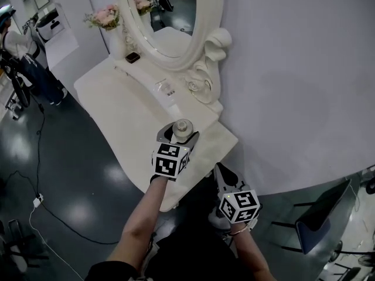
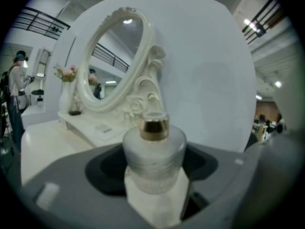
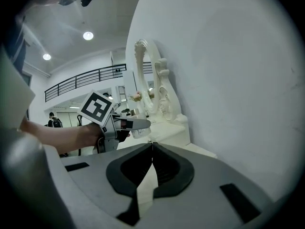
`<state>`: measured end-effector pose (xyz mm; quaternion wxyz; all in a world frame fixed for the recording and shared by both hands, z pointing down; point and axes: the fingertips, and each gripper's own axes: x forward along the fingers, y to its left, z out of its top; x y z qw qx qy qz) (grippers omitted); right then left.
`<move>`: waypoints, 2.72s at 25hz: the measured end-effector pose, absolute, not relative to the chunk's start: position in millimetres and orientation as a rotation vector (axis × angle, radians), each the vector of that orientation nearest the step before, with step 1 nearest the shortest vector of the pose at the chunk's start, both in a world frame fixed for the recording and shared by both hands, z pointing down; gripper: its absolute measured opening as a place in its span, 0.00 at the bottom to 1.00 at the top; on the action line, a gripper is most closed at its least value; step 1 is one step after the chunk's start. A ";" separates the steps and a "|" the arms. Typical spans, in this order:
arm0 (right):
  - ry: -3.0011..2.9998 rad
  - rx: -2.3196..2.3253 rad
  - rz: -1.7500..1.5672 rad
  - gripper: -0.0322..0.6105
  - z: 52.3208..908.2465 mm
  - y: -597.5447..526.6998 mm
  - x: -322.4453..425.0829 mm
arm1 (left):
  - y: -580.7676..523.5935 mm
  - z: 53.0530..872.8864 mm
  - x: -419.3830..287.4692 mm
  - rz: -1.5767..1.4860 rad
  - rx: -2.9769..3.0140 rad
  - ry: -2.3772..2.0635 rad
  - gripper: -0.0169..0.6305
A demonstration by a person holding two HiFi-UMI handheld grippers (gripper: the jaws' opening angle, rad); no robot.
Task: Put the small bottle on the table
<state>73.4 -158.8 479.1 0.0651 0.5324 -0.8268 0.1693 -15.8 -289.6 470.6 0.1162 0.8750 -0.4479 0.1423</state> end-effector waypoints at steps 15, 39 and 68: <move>-2.452 1.634 0.557 0.06 491.8 -197.5 98.3 | -356.9 477.3 7.7 0.433 2.558 -1.318 0.55; -2.441 1.630 0.598 0.06 500.9 -218.6 103.0 | -390.9 489.5 28.7 0.578 2.619 -1.333 0.55; -2.498 1.635 0.501 0.06 473.4 -191.9 83.0 | -323.7 456.8 -27.2 0.299 2.511 -1.411 0.35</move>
